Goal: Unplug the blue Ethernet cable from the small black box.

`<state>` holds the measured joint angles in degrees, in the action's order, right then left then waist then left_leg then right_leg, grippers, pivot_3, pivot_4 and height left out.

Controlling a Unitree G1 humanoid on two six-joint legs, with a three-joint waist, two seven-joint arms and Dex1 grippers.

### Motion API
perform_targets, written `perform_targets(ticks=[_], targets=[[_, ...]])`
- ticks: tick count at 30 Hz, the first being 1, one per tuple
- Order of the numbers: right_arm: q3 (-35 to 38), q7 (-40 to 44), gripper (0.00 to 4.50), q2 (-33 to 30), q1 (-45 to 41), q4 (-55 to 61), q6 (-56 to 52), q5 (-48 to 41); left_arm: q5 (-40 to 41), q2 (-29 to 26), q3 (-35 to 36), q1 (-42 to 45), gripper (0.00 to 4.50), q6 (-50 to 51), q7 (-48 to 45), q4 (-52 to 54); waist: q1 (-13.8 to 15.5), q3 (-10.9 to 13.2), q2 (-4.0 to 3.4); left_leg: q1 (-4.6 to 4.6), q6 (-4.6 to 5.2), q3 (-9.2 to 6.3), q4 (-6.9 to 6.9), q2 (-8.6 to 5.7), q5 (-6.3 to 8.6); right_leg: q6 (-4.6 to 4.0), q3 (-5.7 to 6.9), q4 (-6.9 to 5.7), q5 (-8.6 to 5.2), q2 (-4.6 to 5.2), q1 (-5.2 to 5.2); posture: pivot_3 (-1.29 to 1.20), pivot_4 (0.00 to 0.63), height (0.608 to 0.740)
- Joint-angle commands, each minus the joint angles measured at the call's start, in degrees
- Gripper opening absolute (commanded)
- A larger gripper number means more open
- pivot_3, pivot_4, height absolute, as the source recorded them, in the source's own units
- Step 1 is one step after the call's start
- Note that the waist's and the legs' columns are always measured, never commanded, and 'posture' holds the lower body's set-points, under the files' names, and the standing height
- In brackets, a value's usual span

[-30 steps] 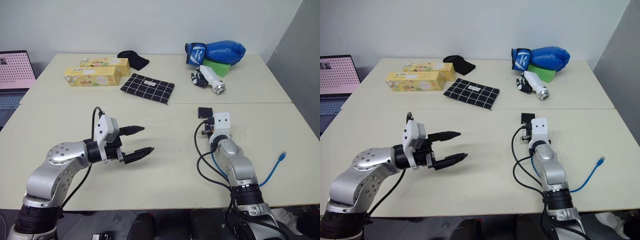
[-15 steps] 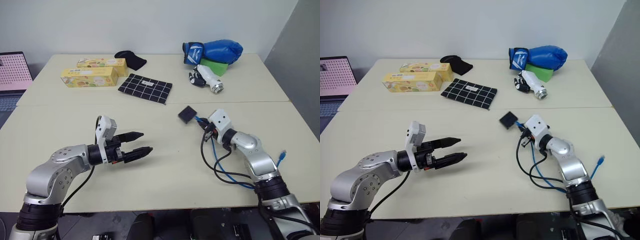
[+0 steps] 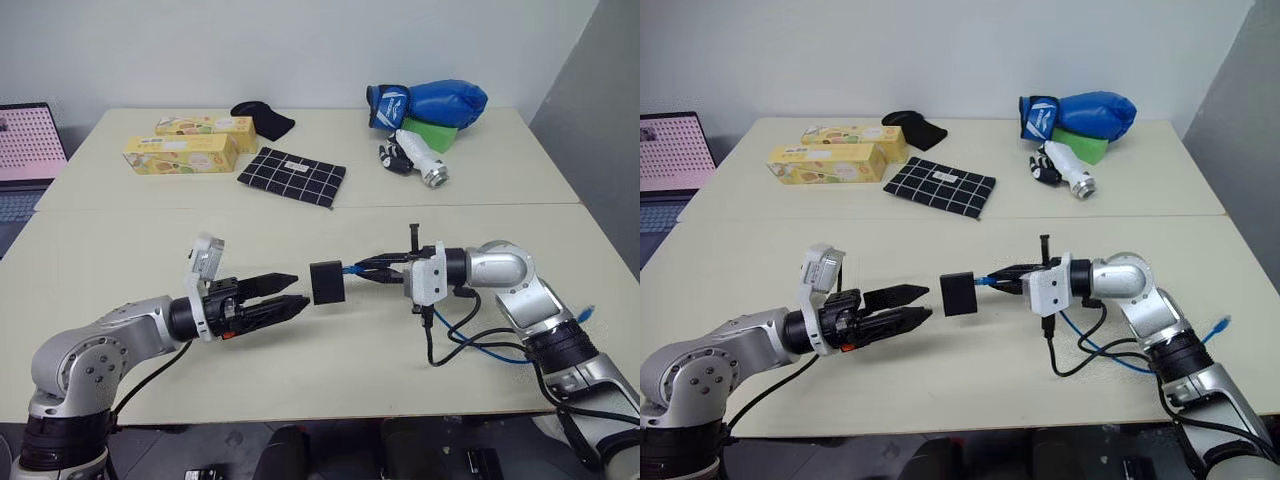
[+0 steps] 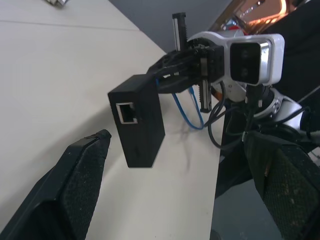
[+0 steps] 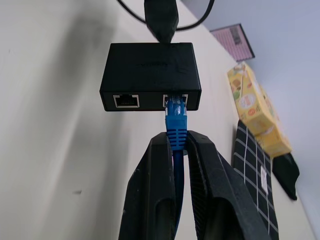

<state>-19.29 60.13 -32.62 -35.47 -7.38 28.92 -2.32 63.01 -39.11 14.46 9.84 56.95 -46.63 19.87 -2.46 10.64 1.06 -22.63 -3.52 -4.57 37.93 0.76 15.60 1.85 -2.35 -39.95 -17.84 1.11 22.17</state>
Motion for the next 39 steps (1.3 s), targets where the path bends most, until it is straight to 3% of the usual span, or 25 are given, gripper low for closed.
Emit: perform_targets(ticks=[1,15,21,33,39], targets=[[0.8,1.6,0.11,0.4,-1.3,4.6,-1.0,-3.1,2.4,-0.2,2.1,-0.1,4.50,0.1,1.1,1.3,0.2,0.0,0.00,0.00,0.00,0.00,0.00,0.00,0.00,0.00,0.01,0.00,0.00,0.00,0.00,0.00,0.150,0.740],[0.8,2.7,0.11,1.1,-1.1,8.1,-2.3,-4.0,1.9,0.4,-1.6,0.3,4.50,-0.6,-0.6,2.0,0.6,0.0,0.00,0.01,0.00,0.01,0.00,-0.03,0.00,0.00,0.00,0.01,0.00,0.00,0.00,0.00,0.150,0.740],[0.4,2.4,0.11,1.8,-1.3,8.7,-1.9,-3.4,1.3,1.0,-2.9,1.3,3.48,-1.1,-1.4,1.4,0.6,0.0,0.00,0.01,0.00,0.00,0.00,-0.02,0.00,0.00,0.01,0.00,0.00,0.00,0.00,0.00,0.150,0.740],[0.6,1.3,0.11,3.0,-1.4,8.9,0.2,-2.0,-0.3,1.0,-3.1,0.6,0.96,-2.2,-2.3,0.4,0.6,0.0,0.00,0.01,0.00,0.00,0.00,-0.02,0.00,0.00,0.01,0.00,0.00,0.00,0.00,0.00,0.150,0.740],[-0.3,2.5,0.11,2.1,-1.7,8.4,3.3,-0.1,-1.0,1.0,-3.1,0.3,0.80,-2.2,-2.5,0.1,0.6,0.0,0.00,0.01,0.00,0.00,0.00,-0.03,0.00,0.00,0.01,0.00,0.00,-0.01,0.00,0.00,0.150,0.740]])
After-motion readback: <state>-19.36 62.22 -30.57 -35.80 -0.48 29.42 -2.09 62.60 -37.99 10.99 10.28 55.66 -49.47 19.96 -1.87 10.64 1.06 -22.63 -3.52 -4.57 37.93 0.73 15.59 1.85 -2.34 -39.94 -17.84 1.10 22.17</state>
